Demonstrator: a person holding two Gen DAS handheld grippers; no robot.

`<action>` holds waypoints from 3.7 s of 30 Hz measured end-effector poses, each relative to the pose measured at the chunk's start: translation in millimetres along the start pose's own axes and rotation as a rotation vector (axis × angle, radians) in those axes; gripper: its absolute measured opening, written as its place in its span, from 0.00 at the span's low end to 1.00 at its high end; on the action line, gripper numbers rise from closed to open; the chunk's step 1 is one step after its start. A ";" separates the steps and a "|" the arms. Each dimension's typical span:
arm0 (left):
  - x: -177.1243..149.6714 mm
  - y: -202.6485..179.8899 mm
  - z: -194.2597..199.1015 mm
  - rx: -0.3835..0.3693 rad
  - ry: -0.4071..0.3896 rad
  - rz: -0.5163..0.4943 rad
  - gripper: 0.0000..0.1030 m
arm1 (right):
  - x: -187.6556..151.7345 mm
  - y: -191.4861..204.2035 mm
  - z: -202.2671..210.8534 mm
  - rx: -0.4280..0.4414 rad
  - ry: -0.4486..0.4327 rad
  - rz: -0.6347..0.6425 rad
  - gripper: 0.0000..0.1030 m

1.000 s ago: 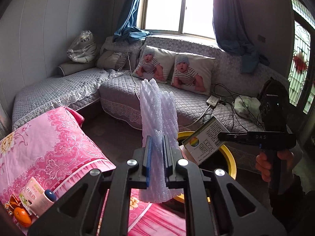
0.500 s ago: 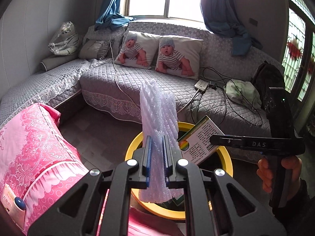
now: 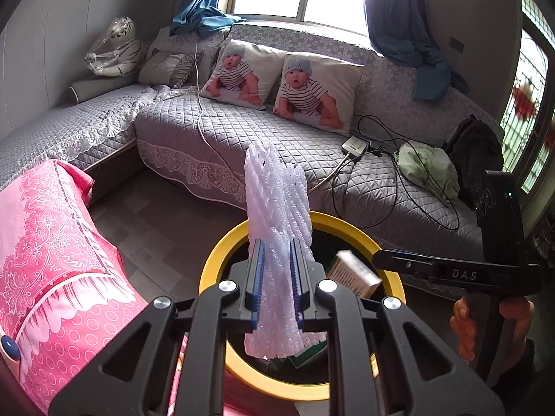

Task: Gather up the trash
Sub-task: 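Carry the mesh sleeve and white box over the yellow bin and release both, then move the left gripper to the snack wrapper on the bed and grasp it, then grasp the orange on the bed with the right gripper while the left holds the wrapper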

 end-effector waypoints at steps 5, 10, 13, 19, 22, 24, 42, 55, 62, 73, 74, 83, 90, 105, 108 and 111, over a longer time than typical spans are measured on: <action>2.7 12.2 2.3 0.021 -0.018 0.047 0.70 | 2.6 -7.6 8.7 0.003 -0.017 -0.041 0.49; 5.1 18.3 6.2 0.016 -0.025 0.072 0.74 | 8.4 -6.4 24.8 -0.009 -0.055 -0.039 0.49; 6.5 33.1 17.2 0.026 -0.058 0.090 0.84 | 11.7 3.1 30.9 0.004 -0.071 -0.015 0.50; 0.5 93.8 60.6 0.101 -0.145 0.102 0.92 | 9.2 45.3 17.2 0.083 -0.043 0.089 0.56; -4.8 136.3 82.9 0.153 -0.160 0.134 0.92 | 1.4 76.4 0.8 0.126 -0.005 0.154 0.57; -13.4 166.8 100.0 0.194 -0.176 0.143 0.92 | -6.4 98.0 -11.7 0.156 0.028 0.189 0.57; -155.6 430.8 230.9 0.487 -0.064 0.057 0.92 | -75.0 223.6 -94.3 0.270 0.267 0.365 0.57; -202.1 480.0 182.8 0.374 0.115 -0.016 0.92 | -92.7 246.6 -121.3 0.233 0.332 0.390 0.57; -214.5 502.9 168.0 0.351 0.176 0.015 0.87 | -92.5 250.1 -125.6 0.231 0.340 0.394 0.57; -227.0 500.6 156.4 0.335 0.239 0.011 0.41 | -101.0 269.5 -127.9 0.262 0.363 0.438 0.57; -226.6 502.8 159.9 0.338 0.233 0.023 0.40 | -102.5 273.6 -127.9 0.268 0.365 0.449 0.57; -214.4 517.0 233.9 0.398 0.104 0.153 0.39 | -149.1 334.6 -140.5 0.334 0.447 0.687 0.57; -220.1 507.9 299.8 0.534 -0.023 0.282 0.39 | -217.0 389.6 -175.5 0.390 0.551 0.913 0.57; -237.1 442.7 367.4 0.584 -0.191 0.476 0.39 | -318.9 471.5 -294.3 0.370 0.681 1.265 0.57; -239.3 440.5 369.8 0.583 -0.197 0.492 0.39 | -322.2 469.6 -315.3 0.324 0.697 1.272 0.57; -242.3 438.6 370.1 0.572 -0.198 0.507 0.39 | -322.3 467.7 -330.8 0.284 0.698 1.271 0.57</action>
Point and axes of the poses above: each gripper's, at about its wrist camera, not at the fingertips, and z roughly against the way its jaws point, y to its left, x to its top, the point moved 10 cm from there along -z, roughly the way its jaws point, and after that the axes turned 13 degrees about x, right-handed, at the moved point
